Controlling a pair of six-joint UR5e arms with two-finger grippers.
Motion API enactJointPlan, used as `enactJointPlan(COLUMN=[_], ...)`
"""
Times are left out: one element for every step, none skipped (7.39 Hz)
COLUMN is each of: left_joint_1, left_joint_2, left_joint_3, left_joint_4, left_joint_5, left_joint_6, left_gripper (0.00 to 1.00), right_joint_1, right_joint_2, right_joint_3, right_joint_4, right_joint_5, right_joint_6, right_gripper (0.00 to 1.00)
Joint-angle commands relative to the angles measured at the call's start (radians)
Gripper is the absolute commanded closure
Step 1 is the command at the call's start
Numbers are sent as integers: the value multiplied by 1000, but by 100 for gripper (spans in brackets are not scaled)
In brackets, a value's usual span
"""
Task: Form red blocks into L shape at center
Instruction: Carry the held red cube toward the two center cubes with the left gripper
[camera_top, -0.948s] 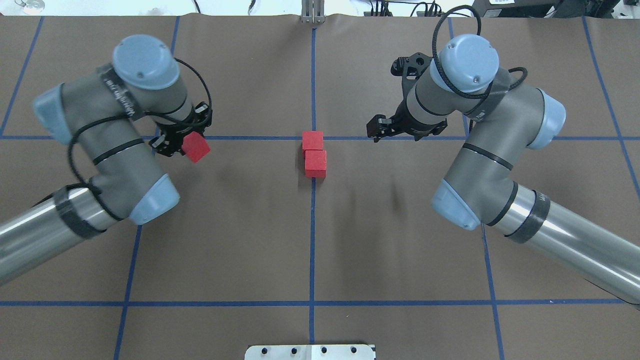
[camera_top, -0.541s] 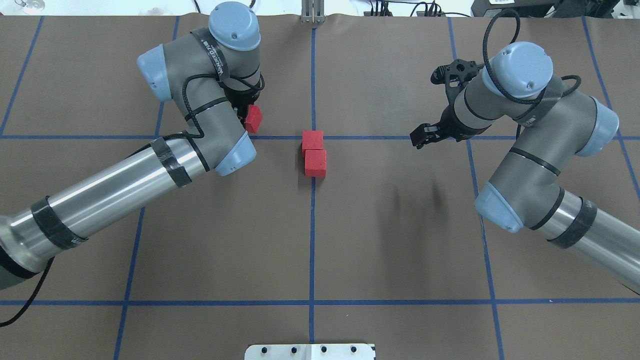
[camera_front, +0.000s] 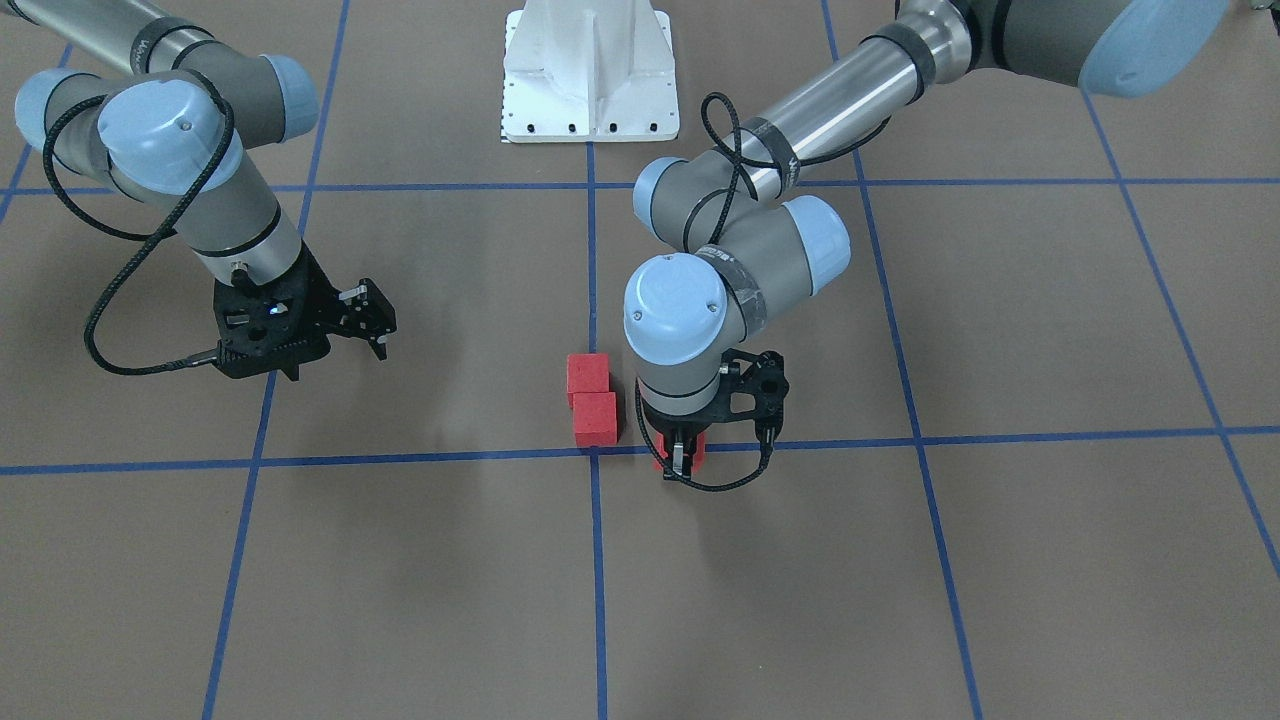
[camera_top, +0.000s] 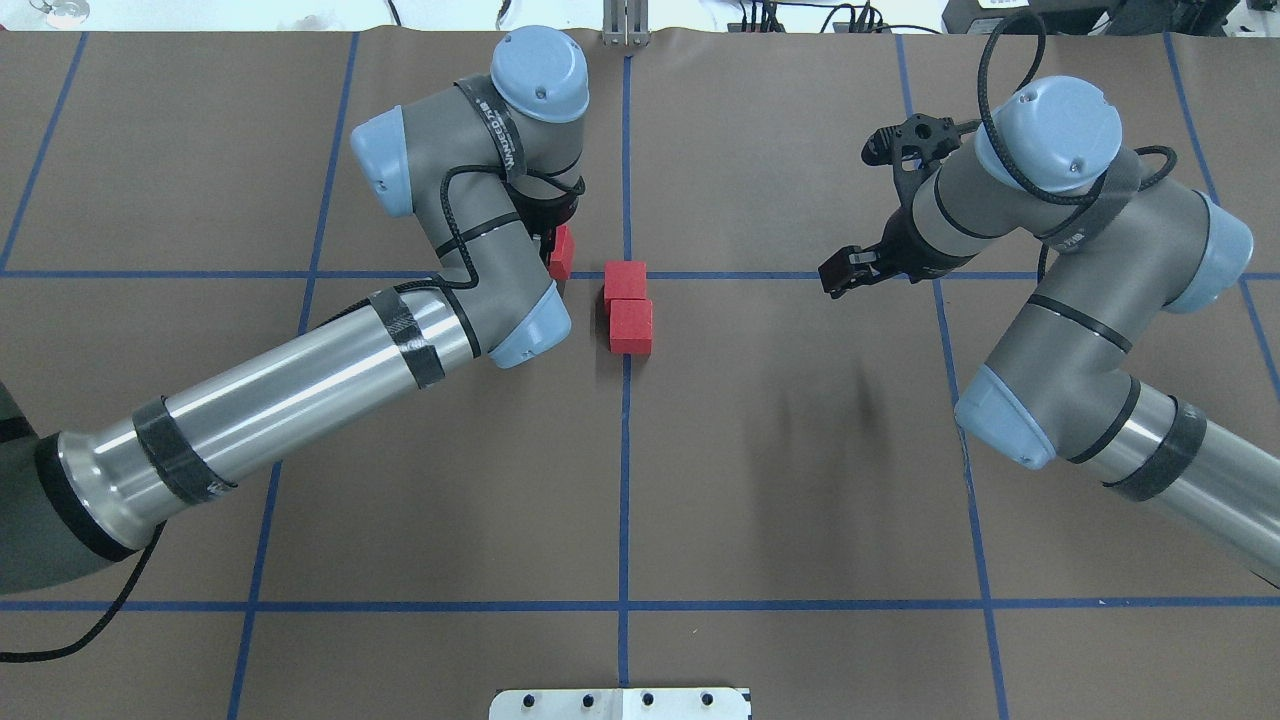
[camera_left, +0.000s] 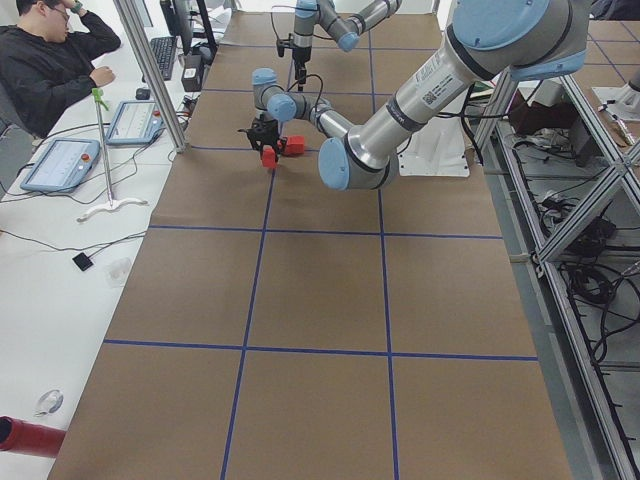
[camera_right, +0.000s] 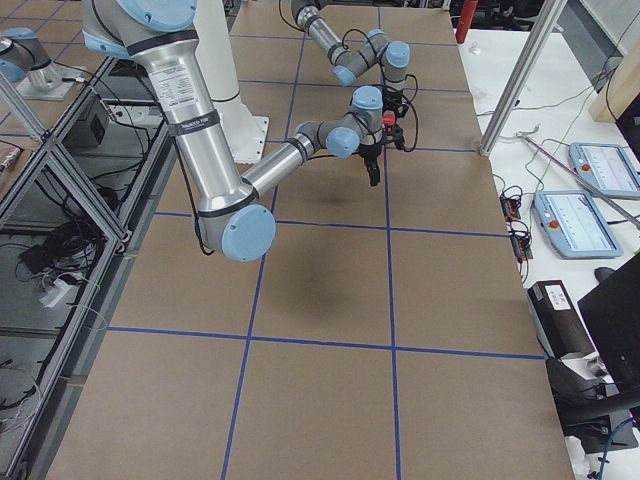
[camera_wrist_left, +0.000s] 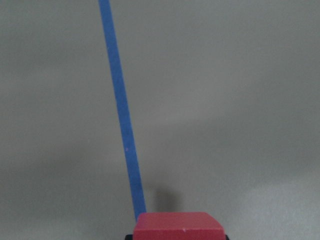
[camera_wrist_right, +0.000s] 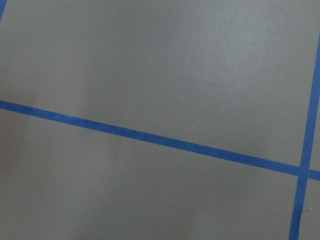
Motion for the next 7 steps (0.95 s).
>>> enactJointPlan(left_joint_1=[25,26,26,29,36,44,50], left_joint_2=[-25,-28,-28,-28,-28,-27,-27], left_joint_3=[3,3,3,3,5,5,5], left_joint_4=[40,41,40,40,41,41,40], left_joint_5=[4,5,5,7,10,10,10], left_joint_6=[-34,-50,-62,-62,-63,-65,-65], left_gripper=[100,100,100,100,100,100,100], right_joint_1=[1,1,0,0,0,0,0], right_joint_2=[2,0,2,2,2,3,3], right_joint_3=[0,0,-2,-4,-5,-7,-7], right_joint_4=[-2,-2,-2,-4,-2,-2,-2], right_joint_5=[-1,-1,-1,-1,-1,-1,-1], right_joint_6=[0,0,0,1,3,8,11], right_gripper=[1,1,1,1,1,1,1])
